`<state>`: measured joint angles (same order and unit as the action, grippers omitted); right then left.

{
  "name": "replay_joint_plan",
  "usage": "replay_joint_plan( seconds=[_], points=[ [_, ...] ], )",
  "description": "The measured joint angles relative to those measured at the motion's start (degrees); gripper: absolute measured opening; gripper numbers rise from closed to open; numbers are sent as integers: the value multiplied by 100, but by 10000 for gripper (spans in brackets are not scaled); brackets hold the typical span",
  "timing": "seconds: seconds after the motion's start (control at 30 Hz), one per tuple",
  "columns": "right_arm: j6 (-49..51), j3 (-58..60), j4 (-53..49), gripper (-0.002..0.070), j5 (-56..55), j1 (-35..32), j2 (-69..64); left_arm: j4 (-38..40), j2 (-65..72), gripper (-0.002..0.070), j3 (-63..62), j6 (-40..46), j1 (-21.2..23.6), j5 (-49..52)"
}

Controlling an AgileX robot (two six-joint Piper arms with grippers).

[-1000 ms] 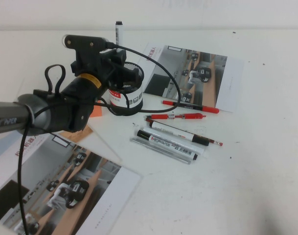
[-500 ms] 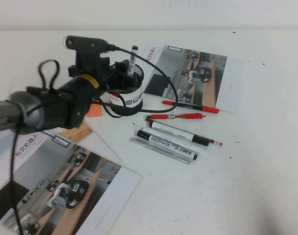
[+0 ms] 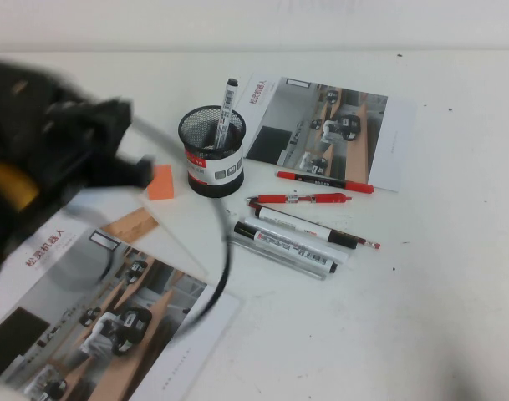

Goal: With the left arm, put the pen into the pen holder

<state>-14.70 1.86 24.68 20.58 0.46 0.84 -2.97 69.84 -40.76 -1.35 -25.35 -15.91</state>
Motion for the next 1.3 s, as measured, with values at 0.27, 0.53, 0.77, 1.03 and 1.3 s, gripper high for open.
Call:
replay_joint_plan(
  seconds=[0.27, 0.53, 0.77, 1.03, 1.3],
  points=[
    [0, 0, 0, -20, 0, 0, 0, 0, -2312, 1, 1661, -236, 0, 428],
    [0, 0, 0, -20, 0, 0, 0, -13, -3816, 0, 2601, -247, 0, 713],
    [0, 0, 0, -20, 0, 0, 0, 43, -4408, 0, 3106, -201, 30, 1062],
    [0, 0, 10, -20, 0, 0, 0, 860, -5880, 0, 4000, 248, 1353, 1063],
    [0, 0, 69, -20, 0, 0, 0, 897, -7027, 0, 4217, 237, 1865, 1859]
  ],
)
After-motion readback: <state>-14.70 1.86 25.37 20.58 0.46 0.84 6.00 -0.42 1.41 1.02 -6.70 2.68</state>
